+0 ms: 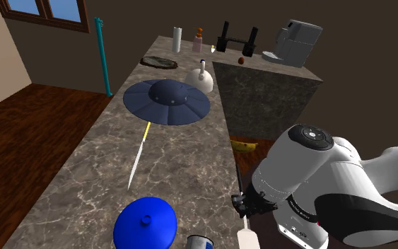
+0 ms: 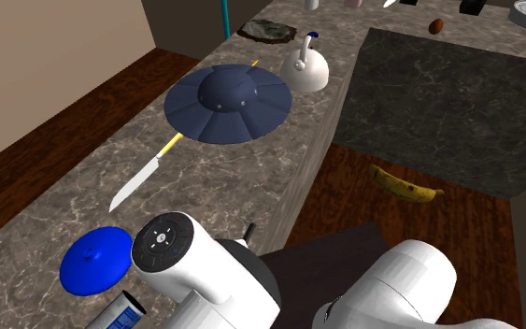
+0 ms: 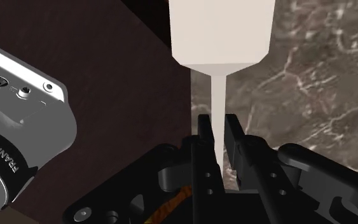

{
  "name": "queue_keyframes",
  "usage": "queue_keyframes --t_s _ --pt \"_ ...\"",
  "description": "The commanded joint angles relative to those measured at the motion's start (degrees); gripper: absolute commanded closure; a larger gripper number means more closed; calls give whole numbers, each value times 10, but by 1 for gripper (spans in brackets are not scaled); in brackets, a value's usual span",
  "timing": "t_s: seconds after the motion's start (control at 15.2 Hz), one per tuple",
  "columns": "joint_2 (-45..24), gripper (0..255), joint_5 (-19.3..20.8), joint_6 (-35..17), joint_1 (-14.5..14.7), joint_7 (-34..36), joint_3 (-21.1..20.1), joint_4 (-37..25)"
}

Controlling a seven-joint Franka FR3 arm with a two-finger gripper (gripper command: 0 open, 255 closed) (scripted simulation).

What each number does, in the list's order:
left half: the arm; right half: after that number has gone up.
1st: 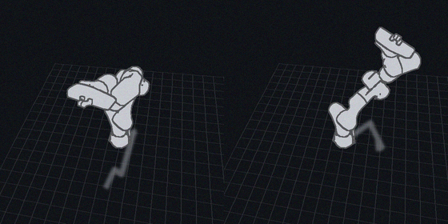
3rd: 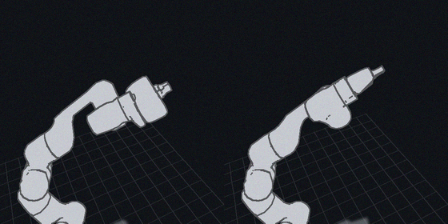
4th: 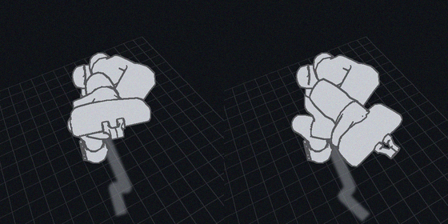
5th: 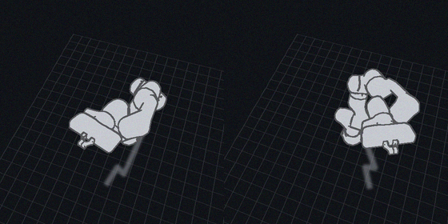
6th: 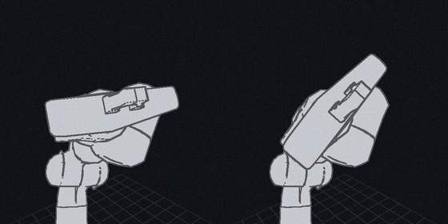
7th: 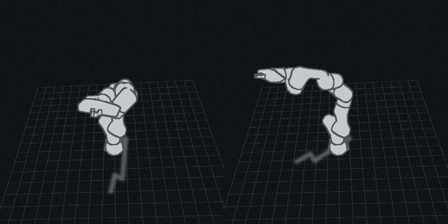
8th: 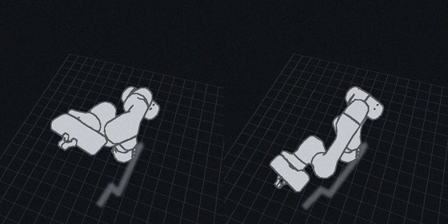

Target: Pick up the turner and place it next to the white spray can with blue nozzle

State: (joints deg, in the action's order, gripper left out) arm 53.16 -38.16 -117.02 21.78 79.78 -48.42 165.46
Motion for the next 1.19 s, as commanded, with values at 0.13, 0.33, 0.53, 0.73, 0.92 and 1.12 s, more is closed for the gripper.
queue_keyframes --t_s 0.13,0.33,0.53,0.73,0.92,1.12 --pt "-2 255 -2 -4 0 0 -3 2" --pt "-2 255 -2 -4 0 0 -2 2" --pt "-2 0 -2 -4 0 0 -2 2" --pt "-2 0 -2 -4 0 0 -2 2" --pt "35 0 35 67 -1 5 42 -34" --pt "42 0 45 85 -2 7 52 -45"
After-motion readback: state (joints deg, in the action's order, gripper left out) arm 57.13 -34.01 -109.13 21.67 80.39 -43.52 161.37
